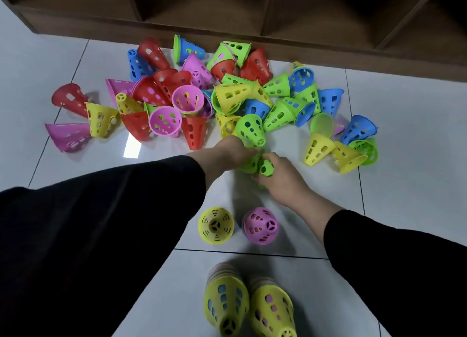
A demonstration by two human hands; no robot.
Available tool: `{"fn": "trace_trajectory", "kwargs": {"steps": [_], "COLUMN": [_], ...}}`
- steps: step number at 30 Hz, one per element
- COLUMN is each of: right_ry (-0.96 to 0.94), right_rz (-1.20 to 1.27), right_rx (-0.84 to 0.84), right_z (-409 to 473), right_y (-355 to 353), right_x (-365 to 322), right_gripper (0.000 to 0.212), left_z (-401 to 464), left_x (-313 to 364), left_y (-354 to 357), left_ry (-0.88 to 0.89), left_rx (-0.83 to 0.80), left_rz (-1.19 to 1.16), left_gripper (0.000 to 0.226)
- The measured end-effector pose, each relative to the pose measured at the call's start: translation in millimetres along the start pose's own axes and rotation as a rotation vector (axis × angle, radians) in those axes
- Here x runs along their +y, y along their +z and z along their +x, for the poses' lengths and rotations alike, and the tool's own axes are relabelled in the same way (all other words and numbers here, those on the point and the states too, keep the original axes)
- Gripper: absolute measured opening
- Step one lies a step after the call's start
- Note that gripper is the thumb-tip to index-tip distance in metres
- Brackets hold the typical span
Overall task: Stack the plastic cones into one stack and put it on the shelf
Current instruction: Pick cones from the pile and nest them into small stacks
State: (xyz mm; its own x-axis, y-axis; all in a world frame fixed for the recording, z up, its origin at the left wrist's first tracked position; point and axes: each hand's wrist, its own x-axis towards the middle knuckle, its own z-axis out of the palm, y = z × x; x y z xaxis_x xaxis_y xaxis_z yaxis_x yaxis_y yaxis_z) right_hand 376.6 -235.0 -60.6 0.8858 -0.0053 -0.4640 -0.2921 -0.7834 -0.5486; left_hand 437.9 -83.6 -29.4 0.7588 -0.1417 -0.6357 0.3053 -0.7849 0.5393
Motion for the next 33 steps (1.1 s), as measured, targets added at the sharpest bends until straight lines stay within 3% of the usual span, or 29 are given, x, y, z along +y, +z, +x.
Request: {"fn": "trace_trajectory", "kwargs": {"steps": [4, 10, 12, 15, 21, 27, 30, 33], "right_ry": [-0.020, -0.061, -0.098, -0.154, -0.222, -0.203, -0.223, -0.186], "right_rz": [0.023, 0.092, 0.114, 0.182, 0.318, 0.459, 0.361, 0.258], "right_rx": [0.024, 0.055, 0.041, 0.020, 0.093, 0.123, 0.157, 0.082], "right_z": [-3.6, -17.9, -29.0, -49.1, -102.7, -141.7, -150.3, -154.6], "right_y": [-1.4, -21.5, -33.1, -48.8, -58.6, -37.6, -18.6, 4.4], "right_x": [-4.3, -27.2, -35.5, -43.4, -51.6, -37.4, -19.8, 3.5], "right_gripper": [0.063, 0.071, 0.075, 0.076, 0.070, 0.067, 0.053, 0.043], "left_z": [5.1, -10.4, -24.1, -53.7, -134.8, -185.5, -178.7, -164.5], "left_x": [-8.3, -25.3, -25.4, -24.5, -52.2, -82.8, -96.1, -109.5], "left_y": [5.6, -11.0, -20.3, -33.8, -28.0, 12.0, 24.4, 35.3], "left_ry": [-0.066, -0.170, -0.130, 0.018, 0.277, 0.392, 0.425, 0.444], "left_rx": [-0.080, -0.223, -0.270, -0.178, 0.192, 0.214, 0.198, 0.173], "left_rz": [-0.071, -0.509, -0.635, -0.724, -0.473, -0.256, -0.060, 0.142], "left_gripper": [0.052, 0.054, 0.045, 0.028, 0.045, 0.048, 0.054, 0.056]}}
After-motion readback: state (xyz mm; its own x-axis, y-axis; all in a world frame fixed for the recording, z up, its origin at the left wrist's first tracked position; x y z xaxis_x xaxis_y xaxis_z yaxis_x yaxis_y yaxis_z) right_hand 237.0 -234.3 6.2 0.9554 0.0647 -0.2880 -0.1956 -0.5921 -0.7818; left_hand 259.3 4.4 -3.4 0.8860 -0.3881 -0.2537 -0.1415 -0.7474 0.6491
